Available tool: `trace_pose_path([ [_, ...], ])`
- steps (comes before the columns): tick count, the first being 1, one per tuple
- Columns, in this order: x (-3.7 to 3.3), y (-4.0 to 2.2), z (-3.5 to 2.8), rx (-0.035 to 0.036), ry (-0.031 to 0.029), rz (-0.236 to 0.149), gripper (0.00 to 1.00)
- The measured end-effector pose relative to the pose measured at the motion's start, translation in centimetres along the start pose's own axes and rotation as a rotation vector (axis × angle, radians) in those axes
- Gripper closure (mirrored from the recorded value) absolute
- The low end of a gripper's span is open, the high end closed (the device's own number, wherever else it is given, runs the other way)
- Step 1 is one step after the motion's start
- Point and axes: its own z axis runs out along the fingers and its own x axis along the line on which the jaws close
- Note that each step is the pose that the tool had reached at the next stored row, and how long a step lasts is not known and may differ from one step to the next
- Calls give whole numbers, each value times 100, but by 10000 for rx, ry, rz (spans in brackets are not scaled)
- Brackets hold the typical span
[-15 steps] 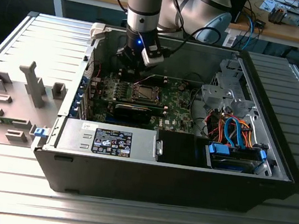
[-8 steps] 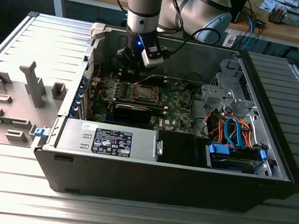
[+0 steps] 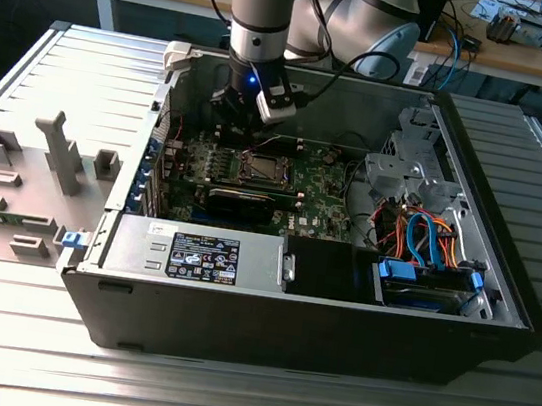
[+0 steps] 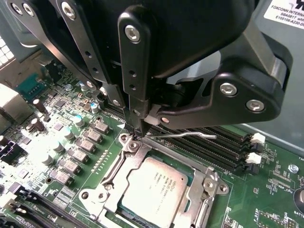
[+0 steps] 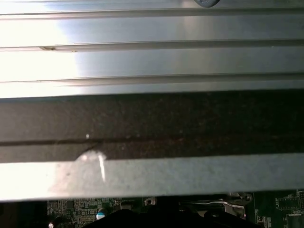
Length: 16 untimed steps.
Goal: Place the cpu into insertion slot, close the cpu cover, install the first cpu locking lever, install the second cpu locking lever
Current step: 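Install the first cpu locking lever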
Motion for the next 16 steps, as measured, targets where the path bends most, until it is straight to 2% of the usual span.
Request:
trace_pose_path([
  [16,-4,-2,40,1,1,0,89],
])
